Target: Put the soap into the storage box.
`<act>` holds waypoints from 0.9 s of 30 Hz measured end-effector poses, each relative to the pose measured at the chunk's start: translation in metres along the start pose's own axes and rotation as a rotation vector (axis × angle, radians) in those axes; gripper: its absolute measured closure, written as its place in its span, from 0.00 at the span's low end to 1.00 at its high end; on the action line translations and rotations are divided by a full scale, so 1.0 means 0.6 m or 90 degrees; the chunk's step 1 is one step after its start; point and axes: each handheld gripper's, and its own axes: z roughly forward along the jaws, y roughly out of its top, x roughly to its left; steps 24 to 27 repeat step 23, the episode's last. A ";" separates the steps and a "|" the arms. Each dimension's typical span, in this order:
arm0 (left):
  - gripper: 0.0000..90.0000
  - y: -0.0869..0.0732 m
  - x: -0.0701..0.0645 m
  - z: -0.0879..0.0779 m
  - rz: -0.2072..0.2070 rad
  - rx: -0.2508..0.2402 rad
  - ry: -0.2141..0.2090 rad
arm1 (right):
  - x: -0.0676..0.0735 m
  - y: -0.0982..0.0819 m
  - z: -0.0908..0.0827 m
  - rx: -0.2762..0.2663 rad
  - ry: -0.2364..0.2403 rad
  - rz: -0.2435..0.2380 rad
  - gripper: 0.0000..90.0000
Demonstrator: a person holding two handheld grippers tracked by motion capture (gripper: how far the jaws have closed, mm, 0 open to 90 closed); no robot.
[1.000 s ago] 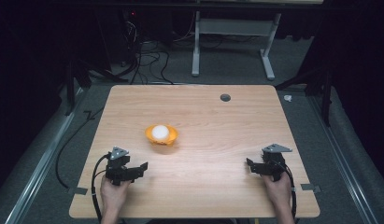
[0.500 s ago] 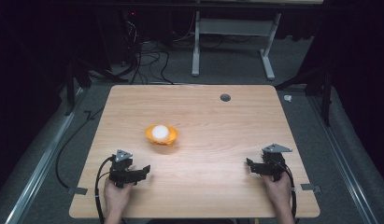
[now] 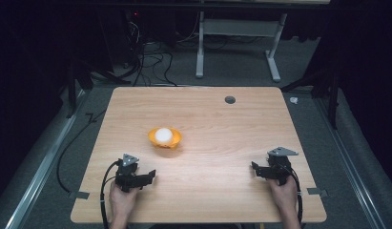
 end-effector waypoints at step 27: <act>0.19 -0.010 -0.022 0.013 0.052 -0.028 0.053 | 0.000 0.000 0.000 0.000 0.000 0.000 0.22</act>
